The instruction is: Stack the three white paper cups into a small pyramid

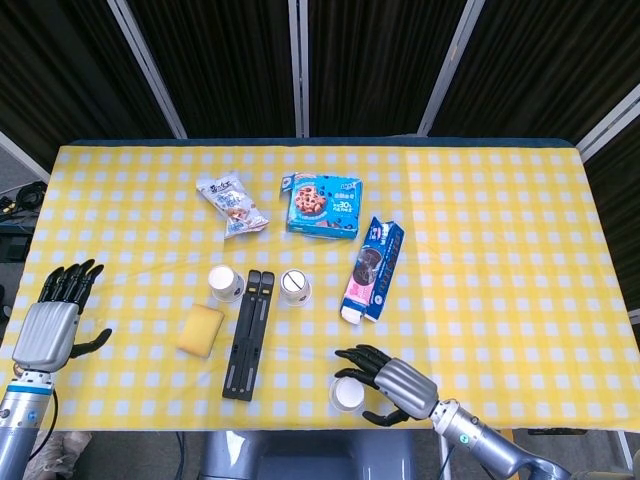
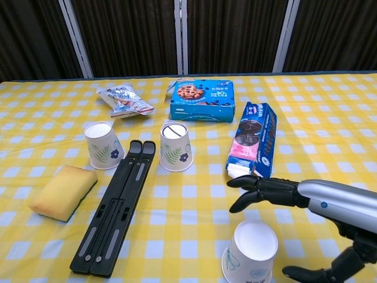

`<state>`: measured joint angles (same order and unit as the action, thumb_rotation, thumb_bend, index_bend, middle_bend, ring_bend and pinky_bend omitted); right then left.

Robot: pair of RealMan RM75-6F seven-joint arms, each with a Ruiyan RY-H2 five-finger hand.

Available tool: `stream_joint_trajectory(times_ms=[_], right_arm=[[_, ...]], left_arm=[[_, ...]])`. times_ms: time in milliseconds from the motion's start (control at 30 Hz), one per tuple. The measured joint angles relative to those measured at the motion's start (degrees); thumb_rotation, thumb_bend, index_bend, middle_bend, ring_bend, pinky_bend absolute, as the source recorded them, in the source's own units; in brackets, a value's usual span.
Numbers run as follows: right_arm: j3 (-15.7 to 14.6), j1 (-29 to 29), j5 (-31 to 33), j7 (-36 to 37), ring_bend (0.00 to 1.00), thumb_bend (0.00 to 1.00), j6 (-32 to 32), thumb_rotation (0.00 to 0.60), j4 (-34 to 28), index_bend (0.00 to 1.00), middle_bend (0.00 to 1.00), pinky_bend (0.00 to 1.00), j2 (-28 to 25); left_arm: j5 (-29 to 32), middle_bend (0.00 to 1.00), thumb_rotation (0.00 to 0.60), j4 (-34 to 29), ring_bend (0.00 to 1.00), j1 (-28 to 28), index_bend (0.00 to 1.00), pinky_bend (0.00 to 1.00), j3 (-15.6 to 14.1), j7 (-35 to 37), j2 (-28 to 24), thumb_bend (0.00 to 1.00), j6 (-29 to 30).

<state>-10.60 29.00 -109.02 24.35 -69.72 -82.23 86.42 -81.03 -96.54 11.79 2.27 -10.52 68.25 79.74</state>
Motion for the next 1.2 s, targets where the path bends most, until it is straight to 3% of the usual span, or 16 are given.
stream_joint_trajectory(times_ms=[500, 867, 1200], right_arm=[[-0.9, 0.2, 1.2, 2.3, 0.0, 0.25, -0.1, 0.6, 3.7, 0.21, 0.0, 0.0, 2.5], [-1.2, 0.0, 2.0, 3.1, 0.0, 0.26, -1.2, 0.6, 5.4, 0.4, 0.0, 0.0, 4.0], [-1.0, 0.0, 2.4, 2.1, 0.0, 0.26, -2.0, 0.6, 4.4, 0.43, 0.0, 0.0, 3.5]], left_arm=[[0.9, 0.0, 0.6, 0.0, 0.0, 0.1, 0.0, 0.0, 0.4, -0.4, 0.1, 0.24, -1.0], [1.0, 0.0, 0.6, -0.1, 0.0, 0.2, 0.0, 0.0, 0.5, 0.0, -0.2, 0.24, -1.6], [1.0, 0.0, 0.6, -0.1, 0.0, 0.1, 0.0, 0.0, 0.6, 0.0, -0.3, 0.24, -1.7]])
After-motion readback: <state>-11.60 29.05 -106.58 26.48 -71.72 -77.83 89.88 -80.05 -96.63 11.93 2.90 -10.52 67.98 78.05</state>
